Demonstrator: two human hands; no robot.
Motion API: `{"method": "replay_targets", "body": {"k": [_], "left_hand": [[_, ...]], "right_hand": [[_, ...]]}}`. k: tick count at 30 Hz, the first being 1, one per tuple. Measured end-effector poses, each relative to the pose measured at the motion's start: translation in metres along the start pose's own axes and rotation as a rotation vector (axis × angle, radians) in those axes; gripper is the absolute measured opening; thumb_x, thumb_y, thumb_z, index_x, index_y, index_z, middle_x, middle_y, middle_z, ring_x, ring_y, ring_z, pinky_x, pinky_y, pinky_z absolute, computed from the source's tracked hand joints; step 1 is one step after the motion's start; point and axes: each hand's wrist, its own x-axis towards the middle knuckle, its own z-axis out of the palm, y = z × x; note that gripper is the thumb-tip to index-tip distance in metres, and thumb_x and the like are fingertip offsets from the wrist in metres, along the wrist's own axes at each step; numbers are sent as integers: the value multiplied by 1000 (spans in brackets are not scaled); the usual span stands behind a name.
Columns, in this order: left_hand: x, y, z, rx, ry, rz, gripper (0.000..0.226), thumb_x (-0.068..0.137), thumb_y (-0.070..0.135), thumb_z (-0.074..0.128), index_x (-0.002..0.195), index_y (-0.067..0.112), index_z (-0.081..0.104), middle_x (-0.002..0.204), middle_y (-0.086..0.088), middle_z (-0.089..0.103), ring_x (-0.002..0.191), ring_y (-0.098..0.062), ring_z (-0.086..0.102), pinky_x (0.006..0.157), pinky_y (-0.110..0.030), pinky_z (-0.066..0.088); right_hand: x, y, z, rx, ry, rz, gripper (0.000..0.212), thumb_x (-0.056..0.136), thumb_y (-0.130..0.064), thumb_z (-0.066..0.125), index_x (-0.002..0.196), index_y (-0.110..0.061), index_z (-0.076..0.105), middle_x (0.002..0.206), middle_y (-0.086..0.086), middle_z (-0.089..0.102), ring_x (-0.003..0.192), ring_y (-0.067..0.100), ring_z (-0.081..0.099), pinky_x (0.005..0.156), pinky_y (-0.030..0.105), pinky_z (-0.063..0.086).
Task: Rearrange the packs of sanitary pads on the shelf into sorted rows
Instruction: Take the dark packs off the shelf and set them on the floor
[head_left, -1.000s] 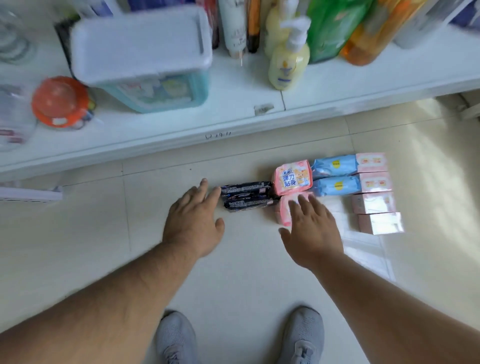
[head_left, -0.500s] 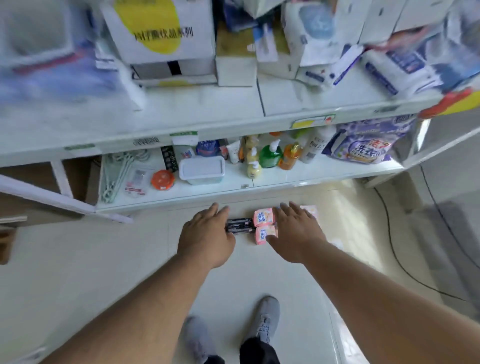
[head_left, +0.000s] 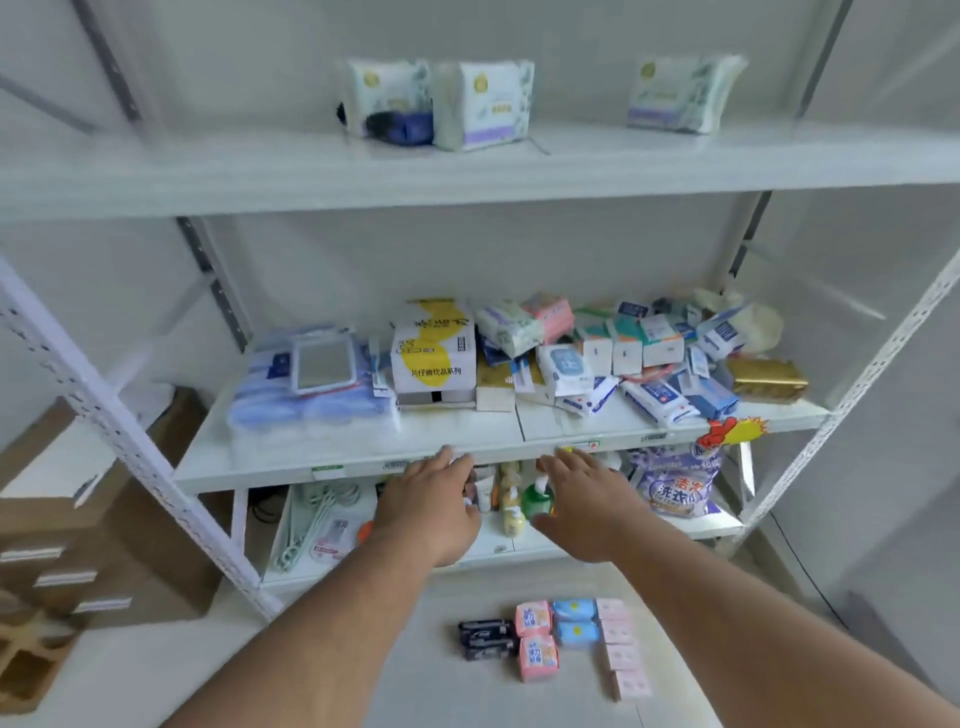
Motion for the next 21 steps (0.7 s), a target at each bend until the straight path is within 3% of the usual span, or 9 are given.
{"method": "replay_targets", "body": {"k": [13,21], "left_hand": [[-72,16,-162,17,331,78,66,95,42,44,154,34,17,164,8,8,147,-23,21,114,-39,26],[-56,14,-240,8,480,40,66,94,41,46,154,34,19,163,11,10,147,-19,22,116,-38,26]], "right_hand": [[-72,-62,-175,-122,272,-77,78,95,-57,48,156,-20,16,164,0,18,147,27,24,117,44,30],[-58,-60,-254,-148,398,-180,78,96,-56,46,157,-22,14,165,-1,15,149,24,20,120,41,24]]}}
